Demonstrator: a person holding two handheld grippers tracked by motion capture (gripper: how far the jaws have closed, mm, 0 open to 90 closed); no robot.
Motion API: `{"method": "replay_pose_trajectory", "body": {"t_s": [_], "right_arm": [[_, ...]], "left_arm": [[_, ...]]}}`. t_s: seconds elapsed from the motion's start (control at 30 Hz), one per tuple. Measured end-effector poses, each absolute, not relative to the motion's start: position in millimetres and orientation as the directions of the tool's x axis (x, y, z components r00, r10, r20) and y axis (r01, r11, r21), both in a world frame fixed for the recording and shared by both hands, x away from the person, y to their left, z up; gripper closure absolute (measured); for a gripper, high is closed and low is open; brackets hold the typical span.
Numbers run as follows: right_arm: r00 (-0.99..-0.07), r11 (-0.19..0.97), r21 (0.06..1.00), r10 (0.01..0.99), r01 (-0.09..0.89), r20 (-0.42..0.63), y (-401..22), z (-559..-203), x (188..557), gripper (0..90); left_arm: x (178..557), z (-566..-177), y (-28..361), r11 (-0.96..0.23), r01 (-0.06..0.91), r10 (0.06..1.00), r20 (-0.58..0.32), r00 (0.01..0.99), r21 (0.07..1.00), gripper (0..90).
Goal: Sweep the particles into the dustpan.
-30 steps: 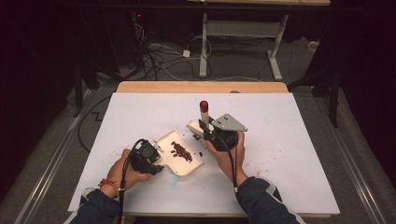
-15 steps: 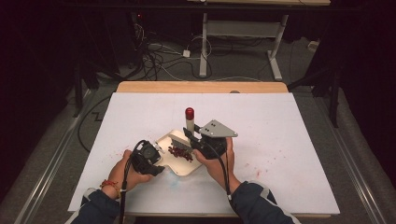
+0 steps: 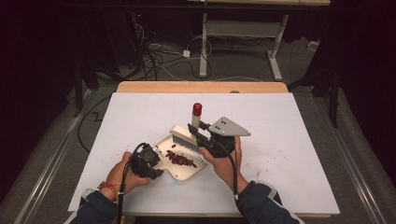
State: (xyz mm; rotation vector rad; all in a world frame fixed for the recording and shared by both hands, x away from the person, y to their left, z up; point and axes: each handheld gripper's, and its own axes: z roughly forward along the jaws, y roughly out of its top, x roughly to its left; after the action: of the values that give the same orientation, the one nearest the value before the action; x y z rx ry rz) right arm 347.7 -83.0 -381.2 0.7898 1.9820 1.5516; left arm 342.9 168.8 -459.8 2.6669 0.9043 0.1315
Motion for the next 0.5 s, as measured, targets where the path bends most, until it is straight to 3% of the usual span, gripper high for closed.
{"method": "replay_pose_trajectory", "body": {"t_s": [0.23,0.5], "right_arm": [[-0.667,0.223,0.967,0.740,0.123,-0.086,-112.4,-377.0,341.4,70.5],[-0.590,0.340,0.928,0.785,0.154,-0.190,-131.5,-402.4,343.9,70.5]], "left_arm": [[335.8,-460.0,168.2,-0.756,0.571,0.601,-0.006,0.799,0.321,64.0],[327.5,-460.3,163.6,-0.752,0.573,0.609,0.011,0.793,0.326,63.9]]}}
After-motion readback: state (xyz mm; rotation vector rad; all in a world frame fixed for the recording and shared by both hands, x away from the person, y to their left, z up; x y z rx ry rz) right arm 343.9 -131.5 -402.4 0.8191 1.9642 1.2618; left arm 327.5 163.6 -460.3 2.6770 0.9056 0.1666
